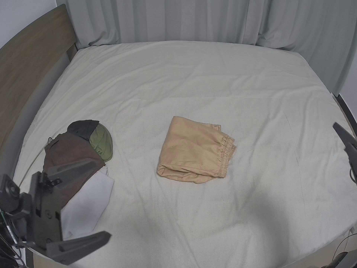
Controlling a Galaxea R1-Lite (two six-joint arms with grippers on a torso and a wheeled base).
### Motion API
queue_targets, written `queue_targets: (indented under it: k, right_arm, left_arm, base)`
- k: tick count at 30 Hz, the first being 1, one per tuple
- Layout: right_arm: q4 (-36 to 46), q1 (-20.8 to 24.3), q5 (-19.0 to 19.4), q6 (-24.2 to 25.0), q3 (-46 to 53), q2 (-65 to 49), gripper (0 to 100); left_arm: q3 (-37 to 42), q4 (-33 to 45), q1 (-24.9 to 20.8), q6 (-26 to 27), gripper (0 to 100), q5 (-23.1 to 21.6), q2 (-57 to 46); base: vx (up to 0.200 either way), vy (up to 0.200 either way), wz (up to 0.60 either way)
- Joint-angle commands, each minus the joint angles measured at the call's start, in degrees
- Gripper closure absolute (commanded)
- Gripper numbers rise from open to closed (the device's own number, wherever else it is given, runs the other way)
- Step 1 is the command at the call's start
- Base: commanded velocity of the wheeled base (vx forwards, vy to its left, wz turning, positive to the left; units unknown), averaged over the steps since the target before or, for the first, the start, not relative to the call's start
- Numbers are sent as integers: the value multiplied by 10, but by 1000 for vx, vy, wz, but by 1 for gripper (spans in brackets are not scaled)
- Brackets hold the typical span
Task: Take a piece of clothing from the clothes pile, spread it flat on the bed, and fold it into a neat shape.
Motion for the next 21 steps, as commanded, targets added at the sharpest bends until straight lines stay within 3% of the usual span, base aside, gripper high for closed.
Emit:
queue_targets:
  k: [1, 5, 10, 12, 13, 17, 21]
  right_arm:
    - [172, -16, 46, 24, 49, -290, 0]
    - [271, -31, 45, 6, 32, -349, 0]
    - [343, -86, 46, -46, 20, -383, 0]
    - [350, -89, 46, -48, 20, -387, 0]
    - [378, -92, 46, -57, 23, -415, 0]
    - [460, -87, 46, -70, 29, -488, 0]
    - [563, -89, 46, -84, 43, -576, 0]
  left_arm:
    - [34, 100, 72, -10, 0, 41, -209]
    - [24, 164, 120, -10, 0, 41, -267]
    - [22, 280, 160, -10, 0, 40, -355]
    - [23, 293, 165, -10, 0, 40, -365]
    - [22, 345, 184, -10, 0, 36, -406]
    - [21, 429, 203, -12, 0, 34, -473]
    - [23, 472, 217, -13, 0, 35, -516]
  base:
    - [0, 0, 0]
    - [0, 0, 0]
    - [0, 0, 0]
    - [0, 0, 0]
    - [0, 0, 0]
    - [0, 0, 0]
    - [0, 0, 0]
